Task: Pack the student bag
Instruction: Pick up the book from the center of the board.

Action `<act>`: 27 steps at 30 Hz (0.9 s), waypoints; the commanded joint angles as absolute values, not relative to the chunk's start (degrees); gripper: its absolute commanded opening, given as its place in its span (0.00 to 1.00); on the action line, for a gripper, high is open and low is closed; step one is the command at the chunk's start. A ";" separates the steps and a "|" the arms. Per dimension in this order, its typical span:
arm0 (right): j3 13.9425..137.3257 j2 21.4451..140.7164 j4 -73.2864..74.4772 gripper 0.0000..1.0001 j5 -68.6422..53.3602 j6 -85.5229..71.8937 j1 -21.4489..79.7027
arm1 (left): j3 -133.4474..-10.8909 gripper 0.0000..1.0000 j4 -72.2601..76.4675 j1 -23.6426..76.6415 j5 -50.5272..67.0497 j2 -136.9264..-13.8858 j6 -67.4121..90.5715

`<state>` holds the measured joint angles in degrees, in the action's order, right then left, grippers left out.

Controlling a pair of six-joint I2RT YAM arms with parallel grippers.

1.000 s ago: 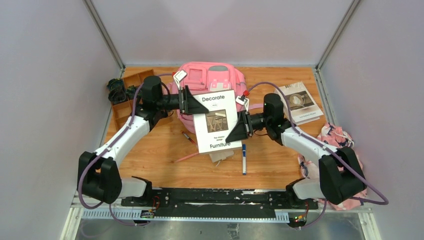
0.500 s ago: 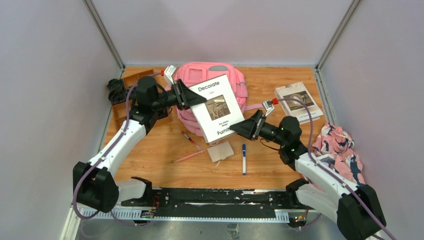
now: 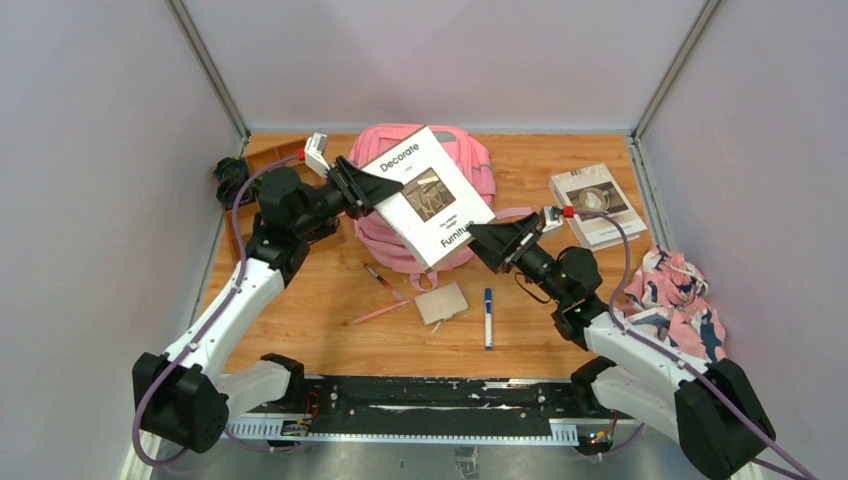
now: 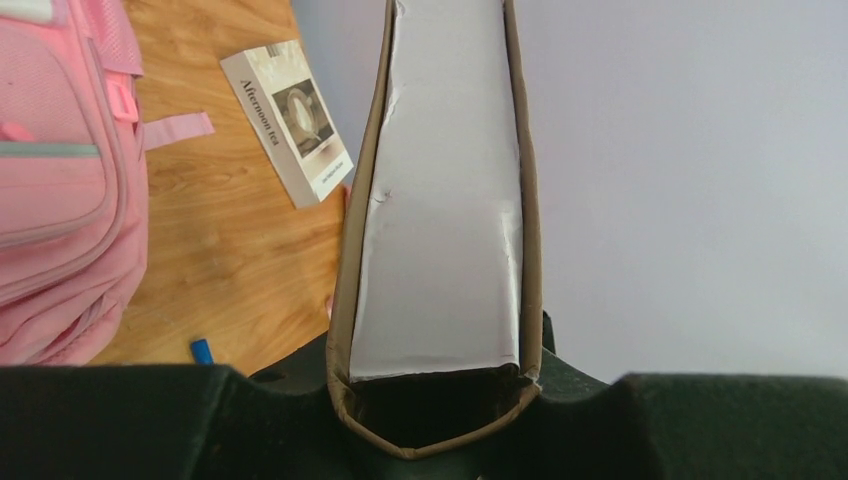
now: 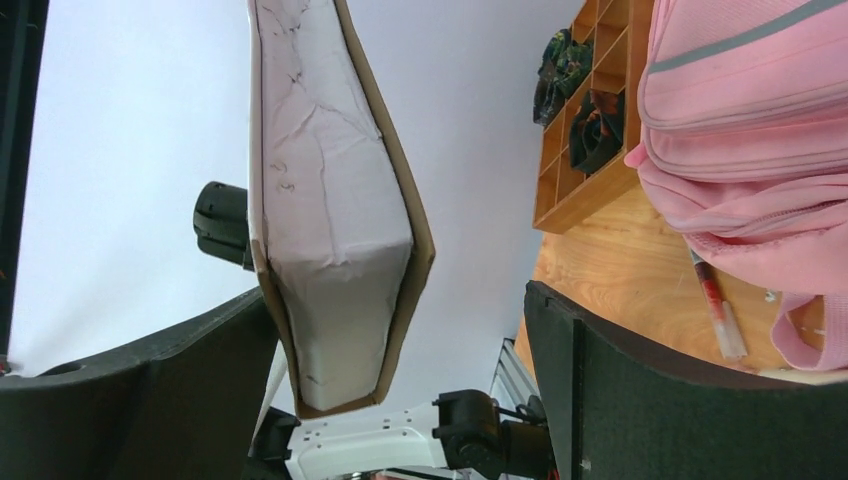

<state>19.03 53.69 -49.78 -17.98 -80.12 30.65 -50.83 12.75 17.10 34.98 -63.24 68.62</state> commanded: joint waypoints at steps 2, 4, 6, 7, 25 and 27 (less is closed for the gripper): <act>21.61 59.18 -61.91 0.93 -14.73 -83.52 33.35 | -49.40 0.23 16.32 20.47 29.74 -61.55 71.17; 22.51 60.75 -64.22 0.93 -14.85 -83.76 34.16 | -49.28 0.23 16.32 21.53 28.87 -61.95 71.27; 23.67 61.51 -65.01 0.92 -14.85 -83.65 34.89 | -48.89 0.24 16.35 22.30 26.71 -62.01 70.98; 23.94 61.62 -65.11 0.91 -14.64 -83.59 35.28 | -48.75 0.24 16.33 22.76 25.85 -61.95 70.74; 21.79 38.83 -30.42 0.32 -9.08 -76.64 31.51 | -65.94 0.79 -24.91 24.85 7.29 -69.23 32.26; 27.16 30.59 -8.29 0.33 -4.32 -69.42 30.99 | -68.61 0.79 -30.27 25.55 1.46 -71.73 24.86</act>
